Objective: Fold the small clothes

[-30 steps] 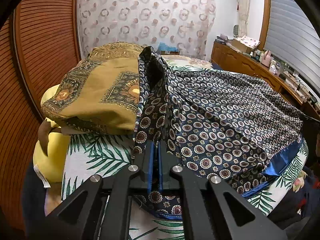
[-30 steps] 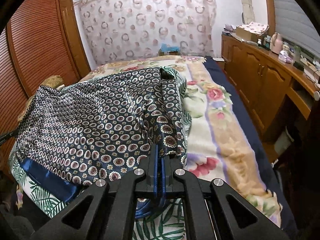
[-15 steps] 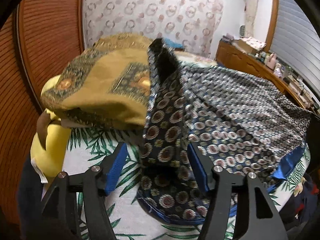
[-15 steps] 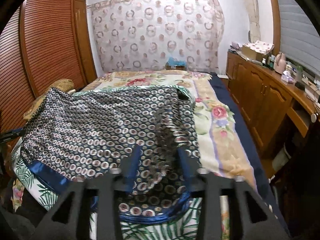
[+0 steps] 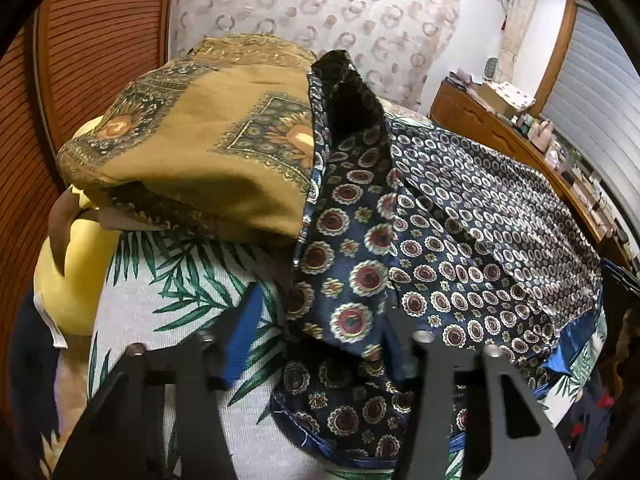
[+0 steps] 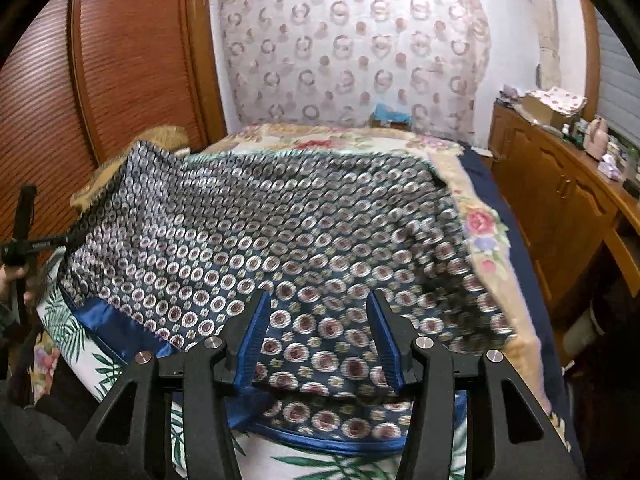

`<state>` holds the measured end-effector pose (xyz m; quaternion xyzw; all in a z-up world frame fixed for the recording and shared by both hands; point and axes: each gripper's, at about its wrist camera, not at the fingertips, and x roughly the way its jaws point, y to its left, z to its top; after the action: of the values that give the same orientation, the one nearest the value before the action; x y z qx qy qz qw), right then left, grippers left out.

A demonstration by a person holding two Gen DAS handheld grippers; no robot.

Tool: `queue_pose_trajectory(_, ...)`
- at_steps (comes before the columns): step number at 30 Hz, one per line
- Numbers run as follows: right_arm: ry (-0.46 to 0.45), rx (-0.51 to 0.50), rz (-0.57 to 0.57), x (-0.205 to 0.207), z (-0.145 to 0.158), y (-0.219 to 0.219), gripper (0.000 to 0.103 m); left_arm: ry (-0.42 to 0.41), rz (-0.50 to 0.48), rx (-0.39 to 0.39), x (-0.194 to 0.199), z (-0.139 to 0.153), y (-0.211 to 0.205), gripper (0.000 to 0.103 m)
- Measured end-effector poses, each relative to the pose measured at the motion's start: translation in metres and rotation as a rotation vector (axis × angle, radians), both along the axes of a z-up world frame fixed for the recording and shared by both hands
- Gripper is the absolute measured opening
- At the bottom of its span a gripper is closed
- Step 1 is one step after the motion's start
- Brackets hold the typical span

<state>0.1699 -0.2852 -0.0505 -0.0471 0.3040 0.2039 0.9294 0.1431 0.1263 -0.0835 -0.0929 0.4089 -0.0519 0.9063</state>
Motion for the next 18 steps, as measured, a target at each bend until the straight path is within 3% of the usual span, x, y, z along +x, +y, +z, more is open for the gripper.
queue_pose_trajectory(4, 0.031, -0.014, 0.013, 0.015, -0.01, 0.007, 0.055, -0.001, -0.039, -0.019, 0.001, 0.001, -0.002, 0.008)
queue_pose_trajectory(7, 0.047, -0.018, 0.013, 0.023, -0.015, 0.007, 0.055, -0.034, -0.059, 0.01, -0.004, 0.008, -0.01, 0.006)
queue_pose_trajectory(18, 0.073, 0.019, -0.029, 0.032, -0.022, -0.02, 0.055, -0.19, -0.162, -0.011, -0.011, 0.072, -0.056, 0.005)
